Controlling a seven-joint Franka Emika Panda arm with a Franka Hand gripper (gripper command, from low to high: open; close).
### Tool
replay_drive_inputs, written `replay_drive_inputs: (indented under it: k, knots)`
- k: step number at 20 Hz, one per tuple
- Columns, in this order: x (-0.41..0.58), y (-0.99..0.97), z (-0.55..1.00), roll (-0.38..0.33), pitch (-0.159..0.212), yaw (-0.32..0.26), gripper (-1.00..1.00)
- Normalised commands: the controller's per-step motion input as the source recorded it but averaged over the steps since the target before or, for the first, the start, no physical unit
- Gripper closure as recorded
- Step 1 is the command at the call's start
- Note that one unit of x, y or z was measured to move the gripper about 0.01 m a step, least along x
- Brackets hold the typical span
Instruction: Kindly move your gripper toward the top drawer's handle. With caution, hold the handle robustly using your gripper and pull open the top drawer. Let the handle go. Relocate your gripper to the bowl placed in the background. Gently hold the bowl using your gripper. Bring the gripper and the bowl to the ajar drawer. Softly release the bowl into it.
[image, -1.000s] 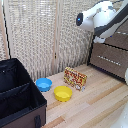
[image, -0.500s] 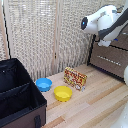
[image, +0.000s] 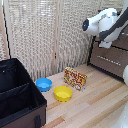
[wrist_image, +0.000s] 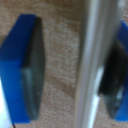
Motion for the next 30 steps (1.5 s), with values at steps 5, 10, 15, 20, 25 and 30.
replay_drive_inputs:
  k: [5,10,15,20,25,30]
  knots:
    - [-0.157,0.61,0.0,-0.054,0.0,-0.006,1.0]
    - [-0.109,1.0,-0.06,-0.028,-0.028,-0.015,1.0]
    - [-0.049,0.99,-0.11,-0.034,-0.036,-0.03,1.0]
    - [0.047,0.48,-0.02,-0.036,-0.007,0.01,-1.0]
    - [0.031,0.11,0.0,0.028,0.006,0.02,-1.0]
    - [0.087,0.27,0.24,0.094,0.003,0.096,-1.0]
